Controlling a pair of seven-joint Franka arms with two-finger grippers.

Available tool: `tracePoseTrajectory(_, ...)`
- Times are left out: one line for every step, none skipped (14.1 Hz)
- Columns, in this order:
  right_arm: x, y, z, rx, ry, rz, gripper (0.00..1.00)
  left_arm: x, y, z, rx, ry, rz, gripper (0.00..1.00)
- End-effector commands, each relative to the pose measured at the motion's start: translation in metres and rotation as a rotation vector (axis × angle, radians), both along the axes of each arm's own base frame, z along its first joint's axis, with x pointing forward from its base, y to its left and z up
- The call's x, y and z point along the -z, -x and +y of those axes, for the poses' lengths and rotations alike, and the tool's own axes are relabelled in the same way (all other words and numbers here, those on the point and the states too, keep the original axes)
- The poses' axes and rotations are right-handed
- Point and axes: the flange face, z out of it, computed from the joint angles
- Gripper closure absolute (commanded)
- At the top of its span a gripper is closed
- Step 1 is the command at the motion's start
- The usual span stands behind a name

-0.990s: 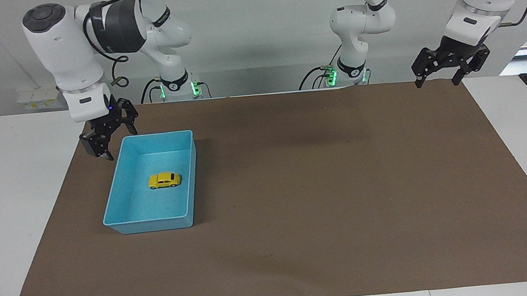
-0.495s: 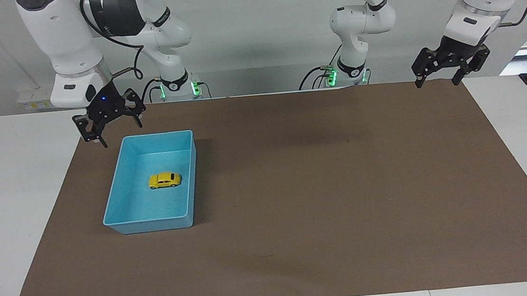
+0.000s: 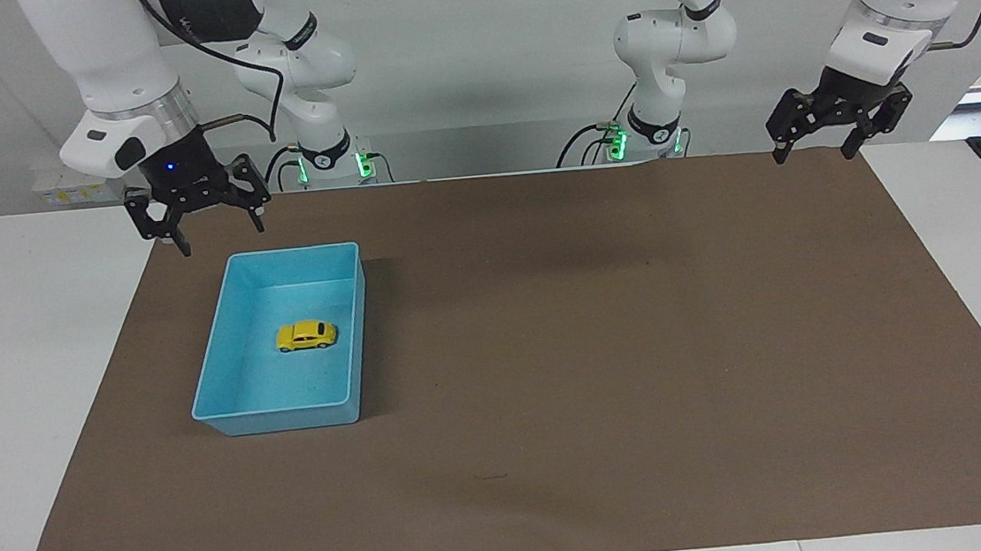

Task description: Wind up and store yellow beetle car

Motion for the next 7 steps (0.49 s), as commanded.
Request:
tracePoseTrajectory(-0.006, 0.004, 0.001, 0.078, -0.023, 0.03, 0.0, -0.002, 0.005, 0.003, 0.004, 0.006, 0.01, 0.0)
tracePoseTrajectory(-0.006, 0.005, 0.002, 0.078, -0.023, 0.033, 0.0, -0.002, 0.005, 0.003, 0.004, 0.006, 0.01, 0.0)
tracePoseTrajectory(-0.01, 0.007, 0.004, 0.073, -0.023, 0.027, 0.0, -0.002, 0.005, 0.004, 0.002, 0.006, 0.008, 0.0)
tracePoseTrajectory(-0.012, 0.008, 0.004, 0.072, -0.021, 0.024, 0.0, -0.002, 0.005, 0.003, 0.004, 0.006, 0.01, 0.0)
tracePoseTrajectory(-0.015, 0.01, 0.003, 0.075, -0.021, 0.018, 0.0, -0.002, 0.005, 0.003, 0.004, 0.006, 0.008, 0.0)
tracePoseTrajectory(-0.018, 0.012, 0.005, 0.07, -0.021, 0.015, 0.0, -0.002, 0.005, 0.003, 0.004, 0.006, 0.008, 0.0)
tracePoseTrajectory(-0.022, 0.016, 0.007, 0.068, -0.021, 0.013, 0.0, -0.002, 0.005, 0.003, 0.004, 0.006, 0.008, 0.0)
